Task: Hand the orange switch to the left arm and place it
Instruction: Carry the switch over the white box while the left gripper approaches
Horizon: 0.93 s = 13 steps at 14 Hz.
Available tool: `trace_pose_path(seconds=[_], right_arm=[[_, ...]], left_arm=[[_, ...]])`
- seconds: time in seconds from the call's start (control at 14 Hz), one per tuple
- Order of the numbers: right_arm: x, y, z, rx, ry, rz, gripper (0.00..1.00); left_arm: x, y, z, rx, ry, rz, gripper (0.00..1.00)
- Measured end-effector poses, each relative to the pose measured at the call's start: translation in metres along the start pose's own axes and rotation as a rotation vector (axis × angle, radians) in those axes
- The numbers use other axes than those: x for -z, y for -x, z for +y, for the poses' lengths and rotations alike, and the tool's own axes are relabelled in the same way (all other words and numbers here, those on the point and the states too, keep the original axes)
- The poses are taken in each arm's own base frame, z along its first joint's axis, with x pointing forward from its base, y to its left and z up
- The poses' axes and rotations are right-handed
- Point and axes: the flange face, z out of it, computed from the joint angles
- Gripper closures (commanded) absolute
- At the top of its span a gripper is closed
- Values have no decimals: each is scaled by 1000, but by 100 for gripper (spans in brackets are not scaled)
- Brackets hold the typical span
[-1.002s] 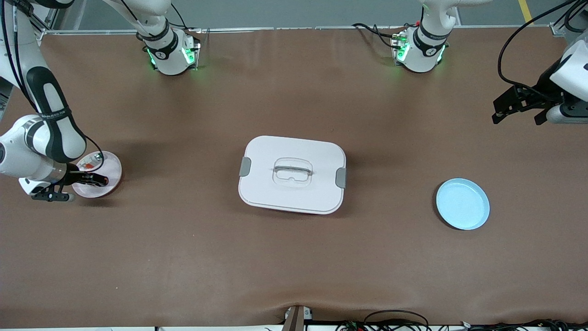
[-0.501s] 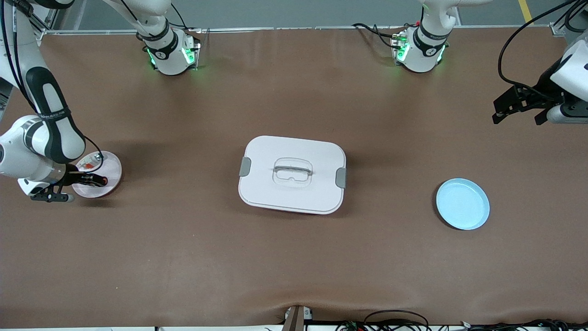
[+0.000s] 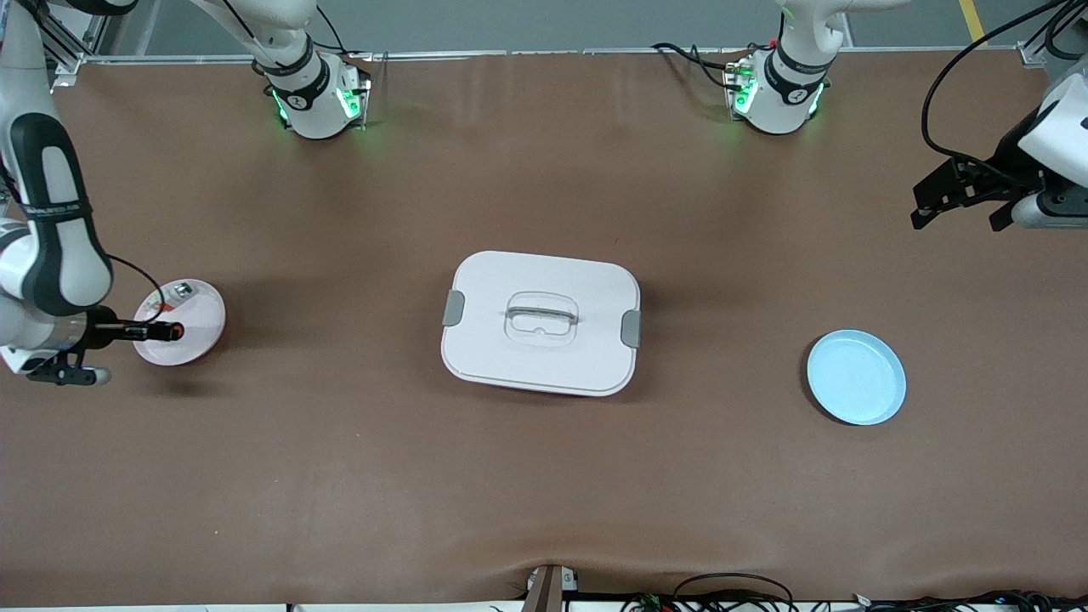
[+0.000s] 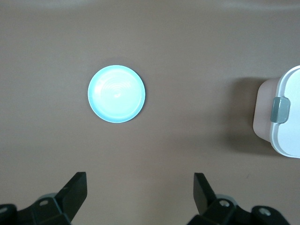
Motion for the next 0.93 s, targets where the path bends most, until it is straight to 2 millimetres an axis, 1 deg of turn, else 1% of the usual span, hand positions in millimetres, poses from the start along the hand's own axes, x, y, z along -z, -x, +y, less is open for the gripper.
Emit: trace_pose_path(seconds=[0.07, 0.21, 0.29, 0.36, 0.64, 0.79, 0.93], right_arm=[[10, 0, -5, -11, -12, -9, 100], [23, 2, -15, -51, -24, -32, 100], [29, 5, -25, -84, -29, -48, 100], [35, 7, -39, -117, -40, -62, 100], [64, 20, -107, -235, -79, -120, 100], [72, 24, -144, -301, -105, -140, 100], [77, 28, -187, -368, -116, -156, 100]], left_arm=[[0, 0, 0, 0, 0, 0, 0], [0, 0, 0, 0, 0, 0, 0], [0, 0, 0, 0, 0, 0, 0], [0, 0, -1, 1, 0, 0, 0], [-1, -1, -1, 1, 0, -3, 0], [-1, -1, 2, -1, 10, -2, 0], [-1, -1, 7, -1, 44, -3, 0]])
